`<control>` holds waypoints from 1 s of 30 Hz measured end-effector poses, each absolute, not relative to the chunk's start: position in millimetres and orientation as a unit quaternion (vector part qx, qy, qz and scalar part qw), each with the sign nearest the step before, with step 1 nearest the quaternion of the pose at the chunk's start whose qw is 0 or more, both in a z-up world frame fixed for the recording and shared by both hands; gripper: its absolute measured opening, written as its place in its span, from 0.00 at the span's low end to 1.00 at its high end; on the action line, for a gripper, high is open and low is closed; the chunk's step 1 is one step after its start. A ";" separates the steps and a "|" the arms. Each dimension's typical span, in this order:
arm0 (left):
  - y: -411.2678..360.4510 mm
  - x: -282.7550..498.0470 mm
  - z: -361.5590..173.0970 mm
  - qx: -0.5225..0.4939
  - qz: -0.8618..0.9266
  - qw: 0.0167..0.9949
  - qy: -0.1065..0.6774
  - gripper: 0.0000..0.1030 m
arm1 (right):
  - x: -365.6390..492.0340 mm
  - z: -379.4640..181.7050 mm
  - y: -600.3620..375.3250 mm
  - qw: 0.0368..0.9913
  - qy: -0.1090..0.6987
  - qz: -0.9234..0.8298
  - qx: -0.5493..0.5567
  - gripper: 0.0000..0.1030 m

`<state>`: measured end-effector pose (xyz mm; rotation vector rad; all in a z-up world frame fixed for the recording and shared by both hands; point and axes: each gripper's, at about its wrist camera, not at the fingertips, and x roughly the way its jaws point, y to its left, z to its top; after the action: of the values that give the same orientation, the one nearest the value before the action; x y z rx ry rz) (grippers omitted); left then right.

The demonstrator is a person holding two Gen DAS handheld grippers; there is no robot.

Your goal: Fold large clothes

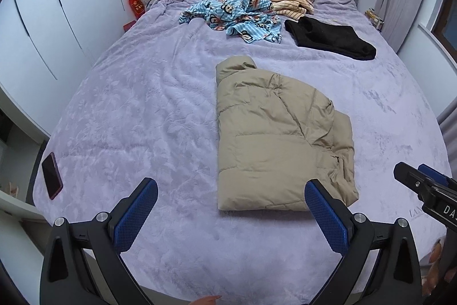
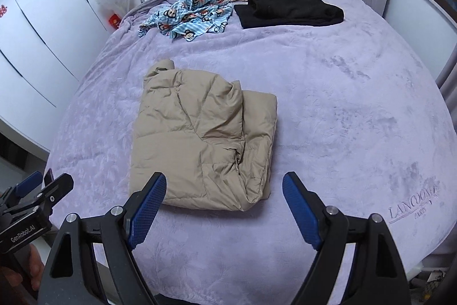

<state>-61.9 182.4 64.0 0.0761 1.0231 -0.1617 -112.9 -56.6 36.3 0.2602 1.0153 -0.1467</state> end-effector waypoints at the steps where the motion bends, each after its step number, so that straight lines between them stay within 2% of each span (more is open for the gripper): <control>1: 184.2 -60.6 65.4 0.034 -0.078 0.868 0.490 1.00 | -111.2 40.0 -54.2 0.864 0.482 -0.072 0.125 0.83; 9: 190.5 -54.3 69.6 0.031 -0.065 0.867 0.493 1.00 | -103.2 57.7 -38.8 0.870 0.473 -0.081 0.111 0.83; 30: 189.1 -51.3 68.9 0.034 -0.056 0.866 0.495 1.00 | -103.2 55.6 -39.8 0.864 0.484 -0.083 0.109 0.83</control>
<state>-51.3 189.1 68.9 0.0715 1.0370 -0.1168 -103.2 -39.8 55.6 0.2293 1.0137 -0.1748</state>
